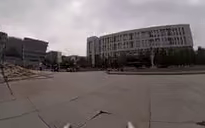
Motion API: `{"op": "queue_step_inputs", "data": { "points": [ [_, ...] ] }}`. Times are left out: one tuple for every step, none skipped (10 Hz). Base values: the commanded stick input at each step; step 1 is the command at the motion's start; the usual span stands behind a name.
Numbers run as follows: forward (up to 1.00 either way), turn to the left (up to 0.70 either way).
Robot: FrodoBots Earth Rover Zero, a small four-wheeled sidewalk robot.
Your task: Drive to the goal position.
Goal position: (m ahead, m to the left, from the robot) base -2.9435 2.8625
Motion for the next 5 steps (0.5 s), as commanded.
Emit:
{"op": "queue_step_inputs", "data": {
  "points": [
    [0.70,0.00],
    [0.70,0.00],
    [0.70,0.00],
    [0.70,0.00],
    [0.70,0.00]
  ]
}}
